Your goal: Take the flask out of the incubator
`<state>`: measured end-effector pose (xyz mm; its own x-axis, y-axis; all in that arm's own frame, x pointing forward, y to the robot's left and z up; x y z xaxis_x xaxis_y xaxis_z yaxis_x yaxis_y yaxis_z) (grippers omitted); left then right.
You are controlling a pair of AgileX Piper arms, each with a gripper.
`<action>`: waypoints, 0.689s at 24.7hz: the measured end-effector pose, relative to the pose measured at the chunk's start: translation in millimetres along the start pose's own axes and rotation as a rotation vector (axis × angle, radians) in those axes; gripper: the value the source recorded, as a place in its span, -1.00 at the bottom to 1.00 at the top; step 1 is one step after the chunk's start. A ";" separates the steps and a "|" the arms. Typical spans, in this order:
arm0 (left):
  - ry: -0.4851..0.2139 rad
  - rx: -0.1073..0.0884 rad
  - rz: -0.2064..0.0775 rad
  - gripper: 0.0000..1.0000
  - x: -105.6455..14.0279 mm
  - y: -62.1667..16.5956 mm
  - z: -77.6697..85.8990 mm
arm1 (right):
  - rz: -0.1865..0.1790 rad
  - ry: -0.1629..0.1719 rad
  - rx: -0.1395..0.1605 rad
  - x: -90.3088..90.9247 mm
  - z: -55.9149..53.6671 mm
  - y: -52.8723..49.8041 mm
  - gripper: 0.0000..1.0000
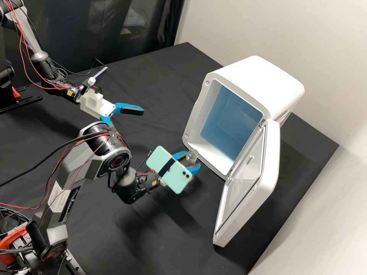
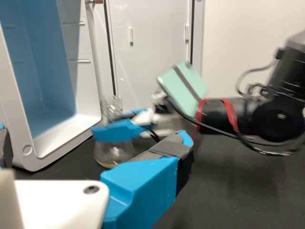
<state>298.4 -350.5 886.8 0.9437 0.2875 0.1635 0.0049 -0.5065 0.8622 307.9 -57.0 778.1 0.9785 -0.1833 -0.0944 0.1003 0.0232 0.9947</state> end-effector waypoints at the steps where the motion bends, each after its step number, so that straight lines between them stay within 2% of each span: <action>1: 0.000 0.000 0.000 1.00 0.0 0.0 0.0 | -0.005 0.002 0.001 -5.6 1.7 0.7 -1.00; 7: 0.002 0.000 -0.002 1.00 -0.8 -0.5 -0.7 | -0.018 0.009 0.000 -35.2 13.5 2.0 -1.00; 11: 0.000 0.000 0.008 1.00 -1.8 2.8 0.2 | -0.022 0.013 0.000 -41.4 17.0 1.5 -1.00; 16: 0.001 0.000 0.004 1.00 -2.5 1.7 0.0 | -0.021 0.016 0.003 -45.2 18.0 0.6 -1.00; 17: 0.001 0.000 0.004 1.00 -2.5 1.7 0.0 | -0.022 0.015 0.003 -45.5 18.1 0.3 1.00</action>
<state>296.0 -352.1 887.8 0.9435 0.2859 0.1677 0.0008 -0.5079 0.8614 260.1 -66.5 783.5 0.9787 -0.1693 -0.1165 0.1209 0.0161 0.9925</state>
